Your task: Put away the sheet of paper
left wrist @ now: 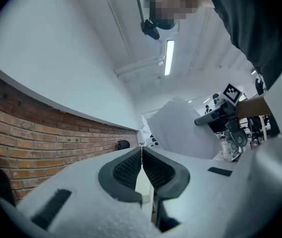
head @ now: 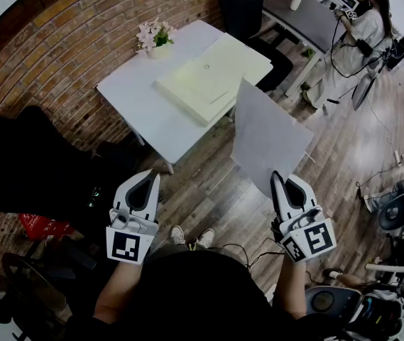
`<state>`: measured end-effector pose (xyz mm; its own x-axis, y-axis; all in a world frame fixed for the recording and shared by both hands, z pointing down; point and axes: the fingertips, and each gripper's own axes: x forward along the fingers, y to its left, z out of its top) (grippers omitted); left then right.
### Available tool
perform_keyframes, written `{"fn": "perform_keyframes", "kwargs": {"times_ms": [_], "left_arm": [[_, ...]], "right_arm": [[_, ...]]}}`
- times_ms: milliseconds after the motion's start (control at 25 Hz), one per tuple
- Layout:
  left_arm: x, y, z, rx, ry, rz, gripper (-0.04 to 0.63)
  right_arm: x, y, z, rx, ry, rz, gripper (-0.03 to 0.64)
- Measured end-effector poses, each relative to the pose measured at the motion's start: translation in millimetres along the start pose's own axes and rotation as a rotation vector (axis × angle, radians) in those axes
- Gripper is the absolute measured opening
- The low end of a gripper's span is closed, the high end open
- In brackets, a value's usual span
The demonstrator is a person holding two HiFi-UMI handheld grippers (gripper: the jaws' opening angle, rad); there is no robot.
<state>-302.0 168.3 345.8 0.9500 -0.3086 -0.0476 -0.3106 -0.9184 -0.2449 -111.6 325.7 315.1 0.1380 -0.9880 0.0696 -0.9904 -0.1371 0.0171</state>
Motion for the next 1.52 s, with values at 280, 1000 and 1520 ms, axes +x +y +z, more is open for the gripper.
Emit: {"fn": "perform_keyframes", "kwargs": {"times_ms": [280,1000,1520], "left_arm": [[12.7,-6.5,4.7,0.001,-0.008,0.003,0.031],[74.0,-41.6,-6.7,-0.018,-0.011,-0.02,0.031],[191.5,-14.7,-30.7,-0.064,-0.008,-0.059,0.031]], "right_arm": [[-0.9,-17.4,-2.0,-0.006,0.01,-0.013,0.014],[-19.3,-85.8,-13.1,-0.028,-0.03,-0.111,0.014],[52.2,-160.6,-20.0,-0.024,0.017,-0.117,0.014]]}}
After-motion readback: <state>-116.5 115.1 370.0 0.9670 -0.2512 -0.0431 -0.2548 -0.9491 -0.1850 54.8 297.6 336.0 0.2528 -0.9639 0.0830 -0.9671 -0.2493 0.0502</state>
